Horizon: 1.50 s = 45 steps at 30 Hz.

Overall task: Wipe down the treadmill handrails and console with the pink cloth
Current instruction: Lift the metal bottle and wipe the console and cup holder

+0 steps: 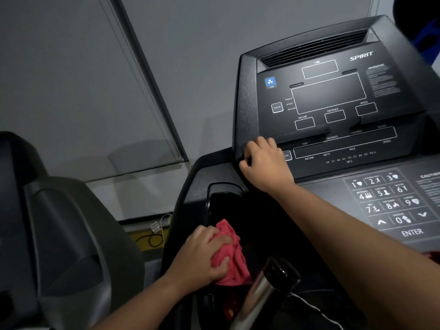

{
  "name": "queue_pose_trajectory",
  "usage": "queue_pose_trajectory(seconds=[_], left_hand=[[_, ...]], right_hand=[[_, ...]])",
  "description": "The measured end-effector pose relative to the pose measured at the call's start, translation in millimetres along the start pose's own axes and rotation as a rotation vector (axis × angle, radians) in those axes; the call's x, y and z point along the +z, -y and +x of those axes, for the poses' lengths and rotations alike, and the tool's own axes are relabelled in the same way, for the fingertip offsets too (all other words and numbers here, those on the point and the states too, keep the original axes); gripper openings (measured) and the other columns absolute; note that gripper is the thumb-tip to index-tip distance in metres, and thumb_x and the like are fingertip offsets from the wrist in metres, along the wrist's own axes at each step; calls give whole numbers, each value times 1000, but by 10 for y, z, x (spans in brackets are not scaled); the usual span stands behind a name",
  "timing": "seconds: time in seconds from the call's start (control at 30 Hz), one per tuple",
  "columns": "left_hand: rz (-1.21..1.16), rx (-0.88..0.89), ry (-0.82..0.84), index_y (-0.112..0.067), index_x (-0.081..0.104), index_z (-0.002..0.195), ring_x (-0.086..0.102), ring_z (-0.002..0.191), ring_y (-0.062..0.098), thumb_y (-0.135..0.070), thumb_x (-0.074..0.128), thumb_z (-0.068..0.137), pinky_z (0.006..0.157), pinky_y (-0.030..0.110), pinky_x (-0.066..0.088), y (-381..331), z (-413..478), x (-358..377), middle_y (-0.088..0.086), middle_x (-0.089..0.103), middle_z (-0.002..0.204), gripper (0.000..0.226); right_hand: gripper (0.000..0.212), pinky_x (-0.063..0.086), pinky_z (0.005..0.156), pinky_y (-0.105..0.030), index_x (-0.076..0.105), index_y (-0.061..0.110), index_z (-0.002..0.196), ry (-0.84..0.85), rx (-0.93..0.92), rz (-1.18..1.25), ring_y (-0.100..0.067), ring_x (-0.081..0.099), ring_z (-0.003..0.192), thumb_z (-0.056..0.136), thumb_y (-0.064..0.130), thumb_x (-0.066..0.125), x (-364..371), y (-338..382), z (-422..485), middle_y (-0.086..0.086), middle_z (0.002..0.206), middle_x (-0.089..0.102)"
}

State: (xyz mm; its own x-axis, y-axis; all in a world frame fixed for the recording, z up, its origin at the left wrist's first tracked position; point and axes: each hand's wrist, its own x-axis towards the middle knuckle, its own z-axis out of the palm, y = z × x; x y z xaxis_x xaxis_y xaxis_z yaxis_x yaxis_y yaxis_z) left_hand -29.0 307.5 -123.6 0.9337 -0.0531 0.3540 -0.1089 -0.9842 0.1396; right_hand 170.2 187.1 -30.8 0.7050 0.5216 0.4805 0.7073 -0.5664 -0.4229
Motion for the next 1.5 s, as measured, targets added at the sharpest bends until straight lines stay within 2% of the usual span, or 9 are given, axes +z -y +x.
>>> queue_pose_trajectory(seconds=[0.13,0.37,0.5,0.67,0.83,1.0,1.1,1.33,1.5], left_hand=[[-14,-201,-99,-29,59,104,41,85,8,-43,51,77,73,27,41,139,-86,-11,-9,51,94,32],[-56,-689,-227,-23,63,115,33,95,9,-57,31,69,79,27,30,81,-13,-73,-8,43,97,65],[-24,-823,-274,-20,63,117,34,97,13,-42,52,83,81,28,30,33,-2,-81,-4,40,97,42],[-34,-899,-277,-22,61,120,38,106,20,-29,59,87,88,33,36,8,18,-106,-2,42,100,33],[0,-929,-276,-22,59,122,39,106,22,-29,57,89,88,31,32,-19,37,-124,-3,40,101,35],[32,-936,-247,-22,63,118,39,108,25,-35,55,84,93,37,34,-65,35,-107,3,45,109,37],[24,-890,-246,-26,68,111,37,113,29,-50,38,67,97,43,33,-135,11,-68,5,47,120,58],[-33,-620,107,-33,68,98,33,108,14,-54,29,68,95,34,29,-310,91,-180,-17,45,107,54],[230,-502,712,-34,61,120,29,117,24,-47,39,94,97,40,24,-355,644,-294,-1,47,122,37]], right_hand=[[16,31,85,-35,54,13,94,20,11,1,-25,38,105,88,27,50,-5,-1,-5,-6,106,48],[17,31,91,-34,61,12,98,48,11,121,-24,38,108,87,22,53,-34,-41,-14,-5,107,49],[25,32,96,-29,63,8,107,137,-116,211,-26,42,108,84,6,52,-123,-194,-181,-8,111,52],[33,44,93,-42,59,12,118,179,-241,92,-29,51,111,86,11,50,-273,-510,-423,-3,121,52],[35,45,86,-39,54,19,124,225,-178,55,-27,50,107,90,19,46,-393,-641,-468,-3,115,54],[21,43,74,-32,62,18,99,209,2,77,-27,57,97,86,17,46,-468,-709,-430,-5,101,65],[18,42,69,-31,63,18,92,192,36,21,-28,57,92,85,21,47,-425,-668,-409,-6,95,65],[16,34,64,-29,62,16,87,150,16,26,-25,56,88,86,22,48,-427,-662,-447,-3,89,62],[16,33,65,-30,61,14,86,144,3,8,-26,54,88,86,21,47,-440,-637,-453,-3,87,62]])
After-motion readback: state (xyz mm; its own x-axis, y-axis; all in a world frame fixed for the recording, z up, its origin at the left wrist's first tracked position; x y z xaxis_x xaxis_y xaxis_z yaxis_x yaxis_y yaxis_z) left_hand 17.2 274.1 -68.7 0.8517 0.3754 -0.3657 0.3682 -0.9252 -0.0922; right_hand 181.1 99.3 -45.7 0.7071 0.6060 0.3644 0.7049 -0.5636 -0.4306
